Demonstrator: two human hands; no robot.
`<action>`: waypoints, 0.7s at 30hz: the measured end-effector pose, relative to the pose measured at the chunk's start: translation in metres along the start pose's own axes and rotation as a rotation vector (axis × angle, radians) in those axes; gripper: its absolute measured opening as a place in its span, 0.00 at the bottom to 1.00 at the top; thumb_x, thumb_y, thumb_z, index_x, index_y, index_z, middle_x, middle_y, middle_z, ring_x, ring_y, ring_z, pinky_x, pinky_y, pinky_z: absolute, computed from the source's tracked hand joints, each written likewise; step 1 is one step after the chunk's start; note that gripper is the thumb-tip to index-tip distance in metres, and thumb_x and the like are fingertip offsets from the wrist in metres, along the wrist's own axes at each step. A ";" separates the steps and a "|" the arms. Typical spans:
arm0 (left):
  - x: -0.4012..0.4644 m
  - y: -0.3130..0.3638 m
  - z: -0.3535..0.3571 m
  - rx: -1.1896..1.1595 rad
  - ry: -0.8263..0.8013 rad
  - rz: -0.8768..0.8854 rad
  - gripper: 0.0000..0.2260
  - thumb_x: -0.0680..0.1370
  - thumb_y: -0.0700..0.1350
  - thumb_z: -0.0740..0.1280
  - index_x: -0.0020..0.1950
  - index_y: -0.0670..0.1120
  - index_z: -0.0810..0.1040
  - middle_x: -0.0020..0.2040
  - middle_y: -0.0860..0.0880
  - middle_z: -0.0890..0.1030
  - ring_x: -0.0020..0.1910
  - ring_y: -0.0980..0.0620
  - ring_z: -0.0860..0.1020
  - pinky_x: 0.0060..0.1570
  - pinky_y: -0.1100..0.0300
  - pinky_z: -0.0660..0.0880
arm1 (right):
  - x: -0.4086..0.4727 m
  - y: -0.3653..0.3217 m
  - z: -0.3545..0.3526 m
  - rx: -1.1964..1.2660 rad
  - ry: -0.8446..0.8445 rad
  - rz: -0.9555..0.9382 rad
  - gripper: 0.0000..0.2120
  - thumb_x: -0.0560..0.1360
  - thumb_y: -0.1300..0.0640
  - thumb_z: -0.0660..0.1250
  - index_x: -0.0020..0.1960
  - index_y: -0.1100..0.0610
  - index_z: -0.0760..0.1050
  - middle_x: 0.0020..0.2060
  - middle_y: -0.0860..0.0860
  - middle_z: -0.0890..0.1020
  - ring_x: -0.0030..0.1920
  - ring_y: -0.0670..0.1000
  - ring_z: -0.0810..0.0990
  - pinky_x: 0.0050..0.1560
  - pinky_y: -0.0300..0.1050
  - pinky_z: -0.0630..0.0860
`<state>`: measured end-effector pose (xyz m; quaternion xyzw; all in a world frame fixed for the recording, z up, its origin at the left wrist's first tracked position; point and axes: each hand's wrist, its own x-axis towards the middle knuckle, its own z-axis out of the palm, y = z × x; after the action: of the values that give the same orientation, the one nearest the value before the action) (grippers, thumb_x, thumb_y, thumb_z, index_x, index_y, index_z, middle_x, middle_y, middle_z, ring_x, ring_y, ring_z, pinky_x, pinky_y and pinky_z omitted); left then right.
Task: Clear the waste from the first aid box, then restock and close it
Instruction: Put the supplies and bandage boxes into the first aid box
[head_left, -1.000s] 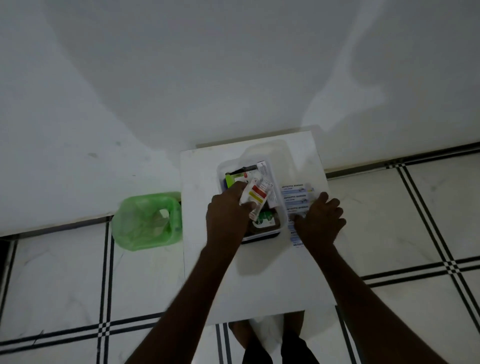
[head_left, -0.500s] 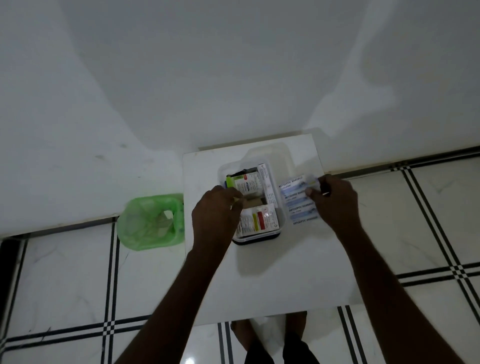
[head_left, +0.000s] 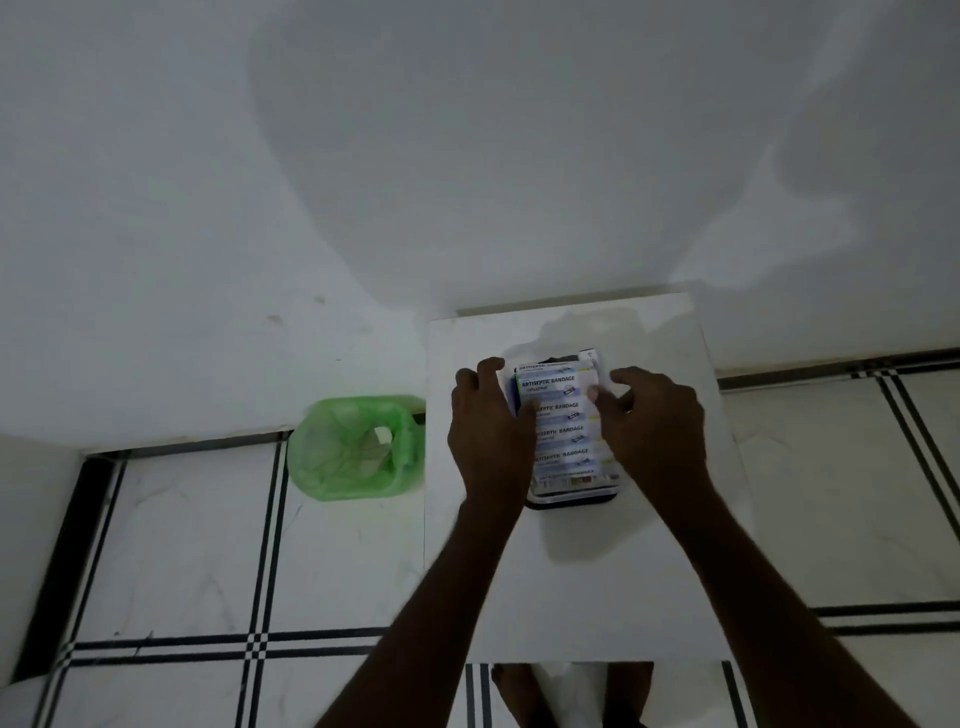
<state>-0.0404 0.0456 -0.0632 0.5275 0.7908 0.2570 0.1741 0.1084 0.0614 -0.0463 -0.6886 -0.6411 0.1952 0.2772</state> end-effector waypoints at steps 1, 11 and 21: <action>-0.001 -0.006 0.003 -0.011 0.003 0.003 0.22 0.73 0.53 0.71 0.65 0.51 0.71 0.57 0.49 0.74 0.55 0.48 0.77 0.44 0.50 0.78 | 0.000 0.006 -0.004 -0.003 0.080 -0.002 0.13 0.75 0.52 0.70 0.51 0.61 0.81 0.39 0.58 0.87 0.37 0.56 0.85 0.41 0.39 0.73; -0.010 -0.034 -0.004 -0.296 -0.229 -0.180 0.12 0.76 0.50 0.70 0.58 0.49 0.81 0.47 0.49 0.86 0.43 0.50 0.85 0.46 0.49 0.83 | 0.002 0.090 0.038 -0.005 -0.344 0.364 0.06 0.71 0.60 0.71 0.46 0.60 0.83 0.43 0.58 0.86 0.45 0.59 0.84 0.46 0.47 0.78; 0.002 -0.040 -0.019 -0.234 -0.145 -0.092 0.14 0.68 0.49 0.65 0.47 0.45 0.84 0.37 0.48 0.86 0.32 0.49 0.84 0.38 0.48 0.83 | 0.010 0.087 0.045 -0.031 -0.408 0.266 0.07 0.70 0.60 0.70 0.34 0.60 0.78 0.29 0.53 0.79 0.33 0.52 0.76 0.32 0.38 0.67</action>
<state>-0.0810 0.0306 -0.0714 0.4841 0.7640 0.3005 0.3028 0.1490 0.0751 -0.1351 -0.7172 -0.5905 0.3553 0.1032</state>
